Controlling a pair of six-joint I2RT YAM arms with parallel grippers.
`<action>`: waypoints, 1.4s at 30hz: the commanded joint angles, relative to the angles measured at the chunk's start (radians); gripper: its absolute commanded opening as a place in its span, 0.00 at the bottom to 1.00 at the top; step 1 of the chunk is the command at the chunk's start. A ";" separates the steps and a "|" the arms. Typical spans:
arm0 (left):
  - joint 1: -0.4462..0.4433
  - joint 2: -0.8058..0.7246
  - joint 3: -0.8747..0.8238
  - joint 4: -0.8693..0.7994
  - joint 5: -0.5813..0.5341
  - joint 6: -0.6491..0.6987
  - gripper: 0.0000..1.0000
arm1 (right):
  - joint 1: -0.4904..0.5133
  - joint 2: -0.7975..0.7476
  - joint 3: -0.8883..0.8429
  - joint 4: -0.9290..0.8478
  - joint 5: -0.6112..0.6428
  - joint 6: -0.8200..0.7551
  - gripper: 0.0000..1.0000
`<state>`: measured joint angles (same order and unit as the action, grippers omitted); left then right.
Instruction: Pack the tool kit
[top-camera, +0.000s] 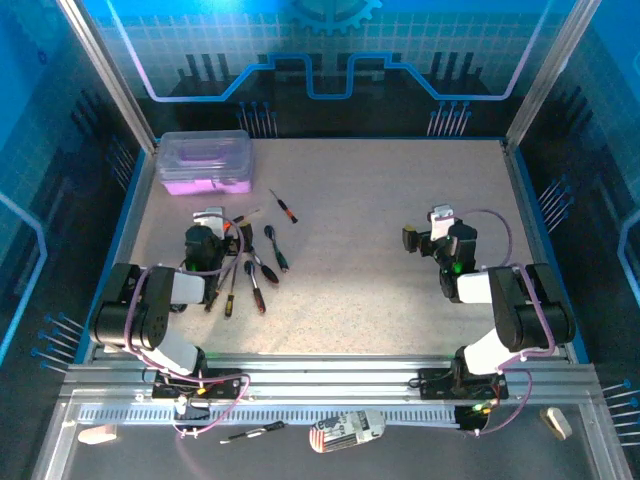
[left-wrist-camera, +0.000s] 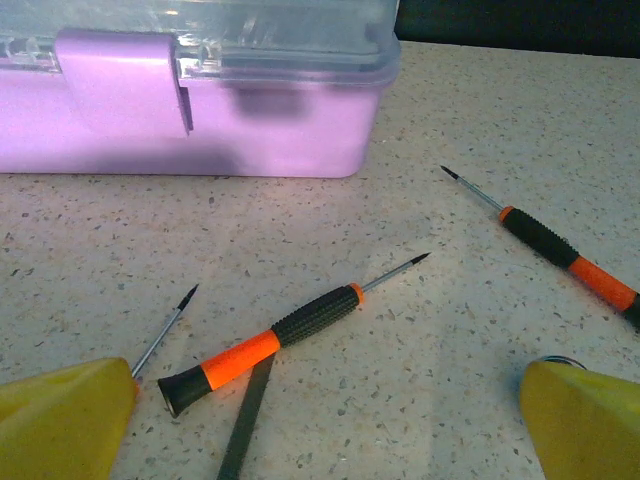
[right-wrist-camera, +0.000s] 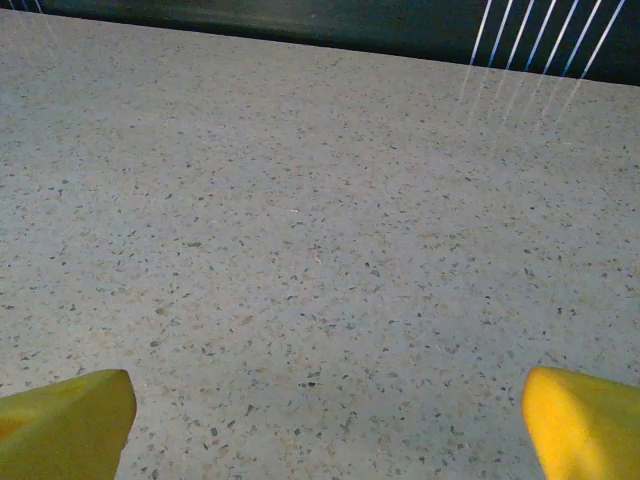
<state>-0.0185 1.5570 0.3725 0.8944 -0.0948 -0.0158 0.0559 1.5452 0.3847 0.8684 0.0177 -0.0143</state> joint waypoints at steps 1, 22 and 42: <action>0.009 -0.010 0.018 0.005 0.030 0.025 0.99 | -0.005 -0.005 0.015 0.020 0.003 0.002 1.00; 0.005 -0.010 0.018 0.005 0.023 0.028 0.99 | 0.031 -0.005 0.002 0.044 0.068 -0.018 1.00; 0.015 -0.012 0.017 0.005 0.010 0.011 0.99 | -0.003 -0.006 0.019 0.012 -0.005 0.000 1.00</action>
<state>-0.0147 1.5570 0.3725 0.8944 -0.0879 -0.0010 0.0643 1.5452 0.3855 0.8803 0.0254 -0.0219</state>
